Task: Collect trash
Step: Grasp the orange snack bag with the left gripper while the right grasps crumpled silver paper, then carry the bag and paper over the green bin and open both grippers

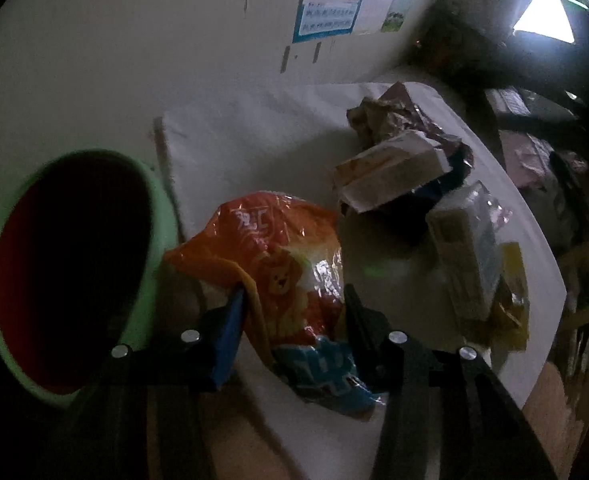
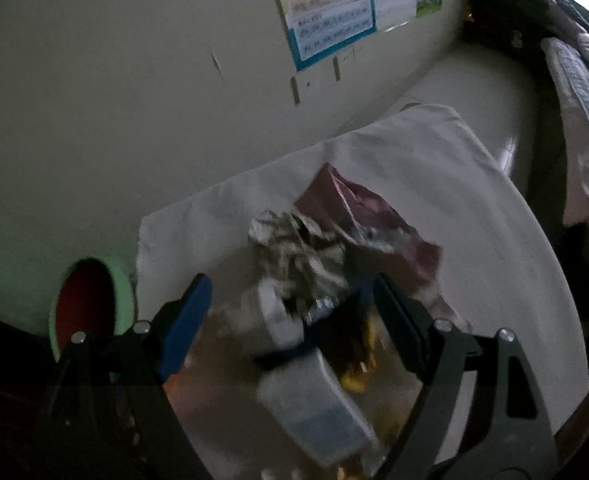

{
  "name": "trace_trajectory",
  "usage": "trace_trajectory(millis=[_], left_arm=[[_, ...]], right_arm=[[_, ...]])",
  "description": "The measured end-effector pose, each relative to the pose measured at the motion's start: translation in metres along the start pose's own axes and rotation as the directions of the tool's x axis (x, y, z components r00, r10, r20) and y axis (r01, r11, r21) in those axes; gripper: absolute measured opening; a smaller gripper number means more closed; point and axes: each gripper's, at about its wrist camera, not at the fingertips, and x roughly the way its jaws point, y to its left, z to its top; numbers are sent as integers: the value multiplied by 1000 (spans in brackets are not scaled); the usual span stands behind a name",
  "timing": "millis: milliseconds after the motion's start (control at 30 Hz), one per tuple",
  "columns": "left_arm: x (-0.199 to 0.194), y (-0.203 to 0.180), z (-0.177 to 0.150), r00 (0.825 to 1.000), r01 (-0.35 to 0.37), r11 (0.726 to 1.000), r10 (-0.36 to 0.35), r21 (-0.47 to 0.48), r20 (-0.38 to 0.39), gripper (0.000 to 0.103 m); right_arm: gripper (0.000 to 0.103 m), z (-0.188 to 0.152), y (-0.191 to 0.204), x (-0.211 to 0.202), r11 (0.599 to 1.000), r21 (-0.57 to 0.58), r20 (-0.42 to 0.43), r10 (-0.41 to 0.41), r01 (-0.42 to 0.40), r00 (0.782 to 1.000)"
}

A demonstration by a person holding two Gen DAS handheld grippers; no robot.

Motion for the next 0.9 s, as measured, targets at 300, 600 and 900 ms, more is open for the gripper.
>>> trace_trajectory(millis=[300,600,900], left_arm=[[-32,-3,-12,994,-50,995,42,83,97,45],[-34,10,-9,994,-44,998,39,47,105,45],[-43,9,-10,990,-59,997,51,50,134,45]], right_arm=[[81,25,12,71,995,-3,-109,-99,100,989],[55,23,10,90,998,5,-143,-68,70,987],[48,24,30,41,995,-95,-7,-3,3,1000]])
